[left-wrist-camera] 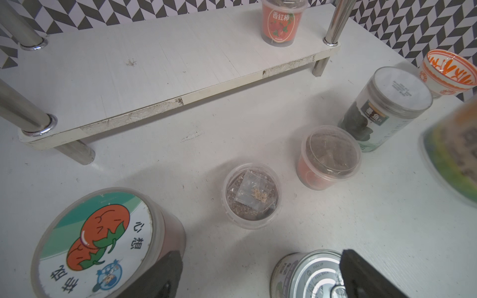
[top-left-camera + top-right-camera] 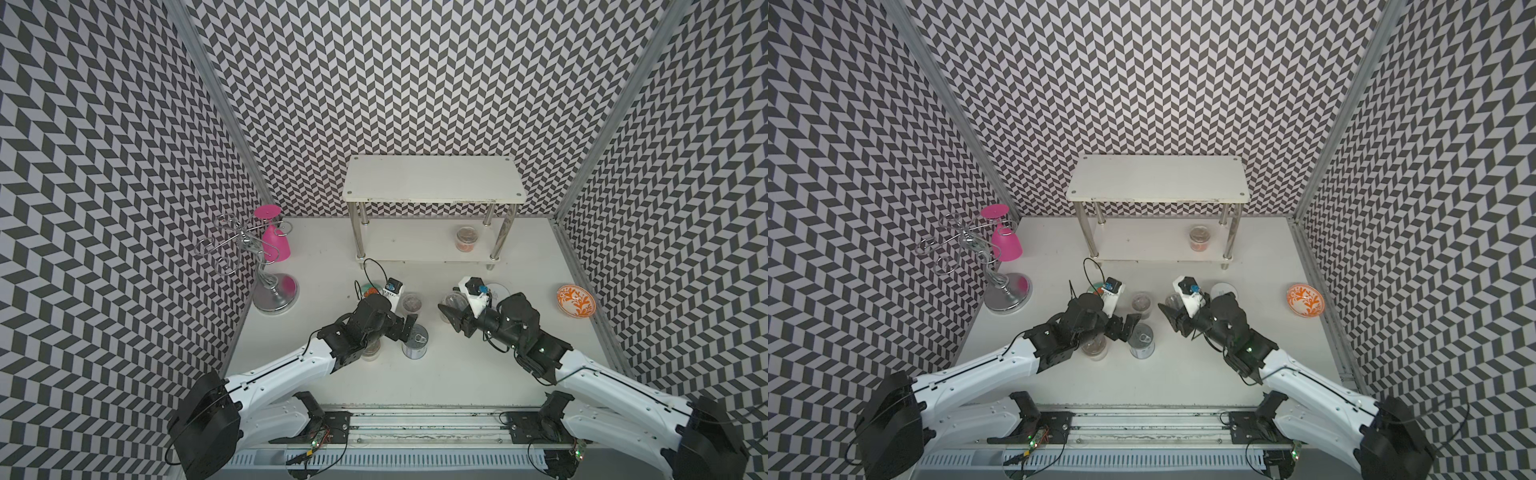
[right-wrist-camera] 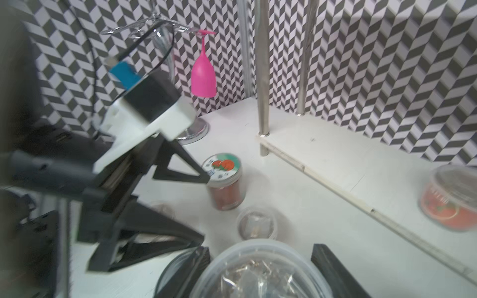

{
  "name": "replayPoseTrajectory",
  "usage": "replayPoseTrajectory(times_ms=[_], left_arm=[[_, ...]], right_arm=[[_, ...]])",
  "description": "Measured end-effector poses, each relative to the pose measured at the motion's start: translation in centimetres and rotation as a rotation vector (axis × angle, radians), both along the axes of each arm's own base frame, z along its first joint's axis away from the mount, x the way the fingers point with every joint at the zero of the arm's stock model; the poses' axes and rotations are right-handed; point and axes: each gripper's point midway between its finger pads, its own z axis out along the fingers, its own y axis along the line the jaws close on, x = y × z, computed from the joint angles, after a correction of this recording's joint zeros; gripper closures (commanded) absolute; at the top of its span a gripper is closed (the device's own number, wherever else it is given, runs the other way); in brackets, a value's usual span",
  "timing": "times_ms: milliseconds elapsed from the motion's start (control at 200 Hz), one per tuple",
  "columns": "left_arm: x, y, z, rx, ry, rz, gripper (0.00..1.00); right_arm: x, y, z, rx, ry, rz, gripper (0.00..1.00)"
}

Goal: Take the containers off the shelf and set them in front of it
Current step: Place the container at the center of the board.

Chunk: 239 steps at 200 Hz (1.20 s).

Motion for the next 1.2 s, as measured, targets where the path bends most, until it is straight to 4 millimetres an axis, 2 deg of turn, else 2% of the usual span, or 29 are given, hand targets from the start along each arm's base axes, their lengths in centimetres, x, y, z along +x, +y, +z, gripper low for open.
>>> replayPoseTrajectory(times_ms=[135,310,696,976,1197], left_arm=[[0.1,0.0,0.1,-0.001,-0.003,-0.006,0.00],[0.1,0.0,0.1,0.000,-0.004,-0.007,0.00],[0.2,0.0,0.2,-0.007,-0.009,-0.006,0.00],[0.3,0.0,0.3,-0.010,-0.012,-0.003,0.00],[0.3,0.0,0.3,-0.013,-0.010,-0.005,0.00]], right_arm=[[-2.4,-0.7,-3.6,-0.018,0.095,0.011,0.36],[-3.4,-2.1,-8.5,-0.074,0.215,-0.057,0.37],[-2.6,-2.5,-13.7,-0.194,0.306,-0.163,0.35],[-1.9,-2.3,-15.2,-0.219,0.308,-0.192,0.28],[-2.1,-2.0,-15.4,-0.208,0.306,-0.174,0.15]])
